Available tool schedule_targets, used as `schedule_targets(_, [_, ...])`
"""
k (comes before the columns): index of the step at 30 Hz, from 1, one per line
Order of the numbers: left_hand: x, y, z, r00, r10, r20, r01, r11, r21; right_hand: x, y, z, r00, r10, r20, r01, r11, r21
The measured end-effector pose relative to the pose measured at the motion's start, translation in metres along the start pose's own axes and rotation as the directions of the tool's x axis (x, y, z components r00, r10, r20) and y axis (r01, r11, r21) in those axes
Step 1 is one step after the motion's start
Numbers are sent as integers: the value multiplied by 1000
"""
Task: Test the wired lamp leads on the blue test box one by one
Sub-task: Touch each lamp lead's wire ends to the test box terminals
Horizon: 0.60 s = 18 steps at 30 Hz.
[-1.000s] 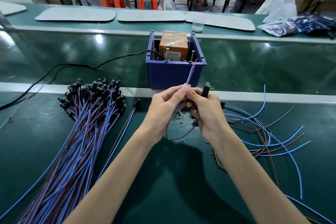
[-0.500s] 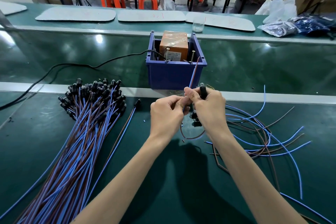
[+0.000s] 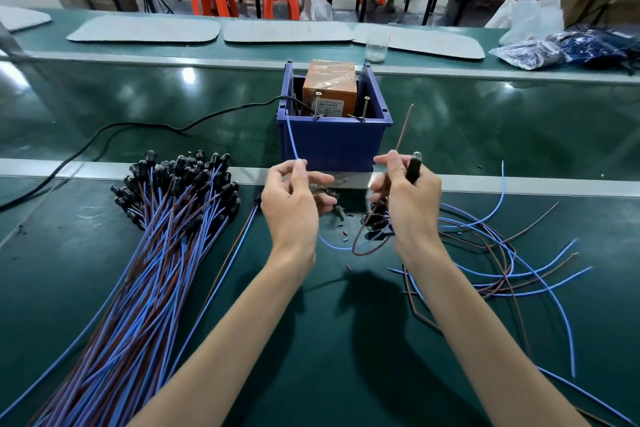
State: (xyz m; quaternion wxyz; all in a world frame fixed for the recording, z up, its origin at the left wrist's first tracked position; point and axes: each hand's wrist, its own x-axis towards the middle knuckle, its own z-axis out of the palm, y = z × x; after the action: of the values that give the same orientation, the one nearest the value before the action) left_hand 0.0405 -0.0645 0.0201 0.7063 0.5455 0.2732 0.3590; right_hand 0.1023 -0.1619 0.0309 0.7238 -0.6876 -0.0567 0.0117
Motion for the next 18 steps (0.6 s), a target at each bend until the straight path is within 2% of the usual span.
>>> schedule_targets(4, [11, 2, 0, 997, -27, -75, 25, 999, -20, 10, 10, 2, 991, 105, -86, -103, 994, 19])
schedule_targets(10, [34, 2, 12, 985, -60, -163, 64, 998, 18, 33, 8, 6, 986, 96, -140, -106, 992, -72])
schedule_targets(13, [44, 4, 15, 984, -58, -167, 65, 997, 36, 45, 4, 8, 987, 57, -153, -80, 986, -147])
schedule_targets(18, [55, 7, 15, 993, -61, -97, 71, 992, 106, 56, 3, 10, 991, 31, -129, -55, 981, -188])
